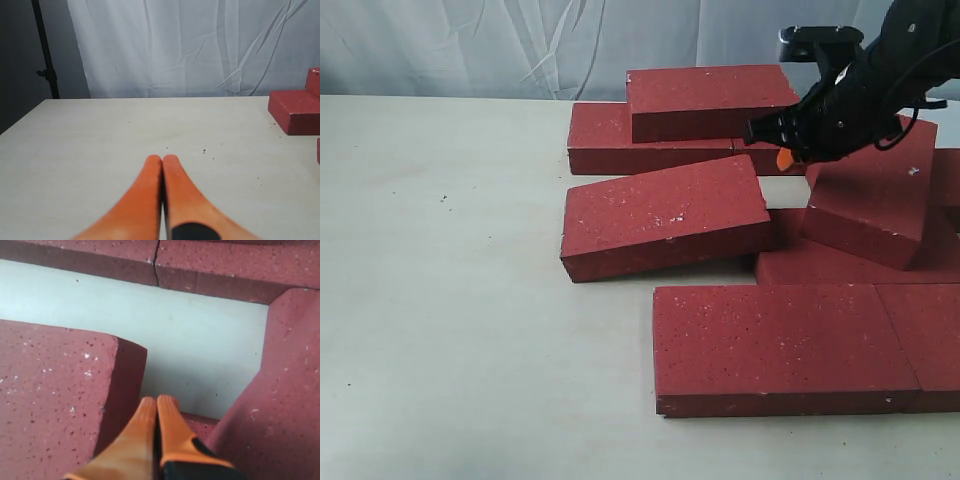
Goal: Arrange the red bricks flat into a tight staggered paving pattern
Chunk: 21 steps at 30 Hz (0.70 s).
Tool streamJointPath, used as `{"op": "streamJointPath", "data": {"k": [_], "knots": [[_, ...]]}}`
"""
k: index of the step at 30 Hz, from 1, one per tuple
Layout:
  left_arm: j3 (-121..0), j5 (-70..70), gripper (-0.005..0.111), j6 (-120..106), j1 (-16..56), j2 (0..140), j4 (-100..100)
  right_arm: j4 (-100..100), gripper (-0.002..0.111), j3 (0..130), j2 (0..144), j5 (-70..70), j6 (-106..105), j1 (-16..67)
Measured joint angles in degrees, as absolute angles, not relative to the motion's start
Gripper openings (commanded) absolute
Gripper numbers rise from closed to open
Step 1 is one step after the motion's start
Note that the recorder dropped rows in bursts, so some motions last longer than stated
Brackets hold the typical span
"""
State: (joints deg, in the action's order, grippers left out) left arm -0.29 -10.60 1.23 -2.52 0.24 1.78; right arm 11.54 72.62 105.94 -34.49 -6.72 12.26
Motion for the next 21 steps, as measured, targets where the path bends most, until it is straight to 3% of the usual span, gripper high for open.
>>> {"op": "streamJointPath", "data": {"k": [11,21], "knots": [[-0.29,-10.6,0.0,1.23,-2.52,0.24,1.78,10.26,-0.001,72.62,109.57,-35.88,-6.72,12.26],[-0.29,-10.6,0.0,1.23,-2.52,0.24,1.78,-3.0,-0.001,72.75,109.57,-43.99,2.84,12.26]]}}
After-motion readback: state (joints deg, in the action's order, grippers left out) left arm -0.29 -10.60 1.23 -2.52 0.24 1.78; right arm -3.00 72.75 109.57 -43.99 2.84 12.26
